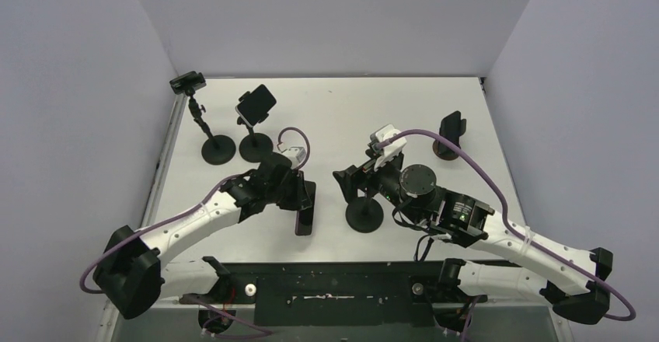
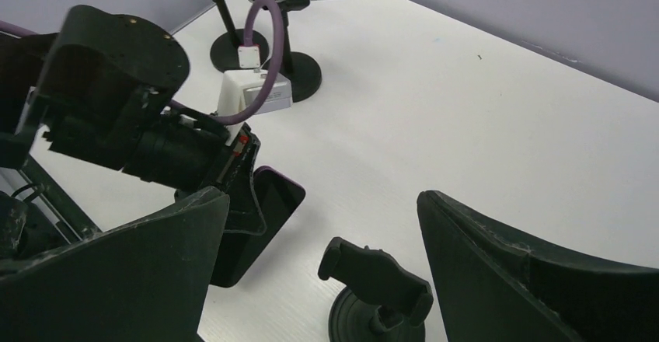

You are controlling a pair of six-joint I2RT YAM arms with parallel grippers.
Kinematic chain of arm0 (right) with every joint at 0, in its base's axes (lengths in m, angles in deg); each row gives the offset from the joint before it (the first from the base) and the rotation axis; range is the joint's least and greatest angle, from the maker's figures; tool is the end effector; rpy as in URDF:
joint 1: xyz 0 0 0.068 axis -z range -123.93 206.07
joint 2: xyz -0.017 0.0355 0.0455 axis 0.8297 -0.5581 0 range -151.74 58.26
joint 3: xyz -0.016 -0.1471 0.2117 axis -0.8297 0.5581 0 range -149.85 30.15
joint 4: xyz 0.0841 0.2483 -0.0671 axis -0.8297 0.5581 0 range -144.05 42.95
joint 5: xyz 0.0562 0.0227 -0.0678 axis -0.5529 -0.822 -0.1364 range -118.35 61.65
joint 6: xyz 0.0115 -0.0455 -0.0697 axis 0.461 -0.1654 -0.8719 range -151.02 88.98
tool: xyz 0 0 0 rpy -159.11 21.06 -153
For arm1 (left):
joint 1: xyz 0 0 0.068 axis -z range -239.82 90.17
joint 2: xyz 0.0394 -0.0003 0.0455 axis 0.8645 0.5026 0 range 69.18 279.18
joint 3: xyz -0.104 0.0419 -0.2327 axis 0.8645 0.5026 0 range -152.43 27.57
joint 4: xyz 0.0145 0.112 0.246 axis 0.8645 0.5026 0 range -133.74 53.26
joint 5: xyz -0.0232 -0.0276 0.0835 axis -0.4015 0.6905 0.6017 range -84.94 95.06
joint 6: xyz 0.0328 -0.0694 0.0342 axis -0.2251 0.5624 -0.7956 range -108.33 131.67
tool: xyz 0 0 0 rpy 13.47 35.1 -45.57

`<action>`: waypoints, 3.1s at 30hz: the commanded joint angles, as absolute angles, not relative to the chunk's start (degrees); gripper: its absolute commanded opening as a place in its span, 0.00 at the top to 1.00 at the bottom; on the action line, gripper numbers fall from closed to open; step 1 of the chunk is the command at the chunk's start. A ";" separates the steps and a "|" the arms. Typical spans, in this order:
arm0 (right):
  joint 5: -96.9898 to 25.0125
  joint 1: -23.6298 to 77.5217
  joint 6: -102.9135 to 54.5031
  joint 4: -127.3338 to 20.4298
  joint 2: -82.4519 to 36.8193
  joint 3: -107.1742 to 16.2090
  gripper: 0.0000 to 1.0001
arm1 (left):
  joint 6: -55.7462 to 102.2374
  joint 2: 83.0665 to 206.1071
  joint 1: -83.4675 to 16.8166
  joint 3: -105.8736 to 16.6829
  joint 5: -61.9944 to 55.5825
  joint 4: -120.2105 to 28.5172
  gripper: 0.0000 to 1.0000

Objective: Remove the phone from the phone stand
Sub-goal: Place the phone at the center of the board.

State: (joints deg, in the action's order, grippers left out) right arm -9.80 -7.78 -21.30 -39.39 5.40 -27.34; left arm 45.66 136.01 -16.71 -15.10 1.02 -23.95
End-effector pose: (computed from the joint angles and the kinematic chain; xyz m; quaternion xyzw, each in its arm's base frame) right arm 0.1358 0.2233 0.3672 -0.2519 0.7205 0.2809 0.5819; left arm 0.2047 -0.1989 0.1905 0.0869 0.9158 -0.2689 0.2855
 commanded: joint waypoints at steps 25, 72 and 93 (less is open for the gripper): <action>-8.45 -8.18 -15.84 -45.00 7.77 -22.49 0.03 | 42.05 161.54 -33.84 -25.60 -24.56 -29.21 1.00; -5.21 -8.19 -12.34 -41.63 11.29 -21.44 0.03 | 45.55 197.70 -30.82 -61.88 -25.41 -26.61 0.72; -5.01 -8.20 -11.77 -41.22 11.77 -21.00 0.03 | 43.66 189.68 -32.69 -54.75 -19.99 -25.89 0.61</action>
State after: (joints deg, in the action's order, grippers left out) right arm -6.22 -7.78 -12.30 -40.22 10.65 -20.96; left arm 45.88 192.55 -31.88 -56.43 -23.83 -28.69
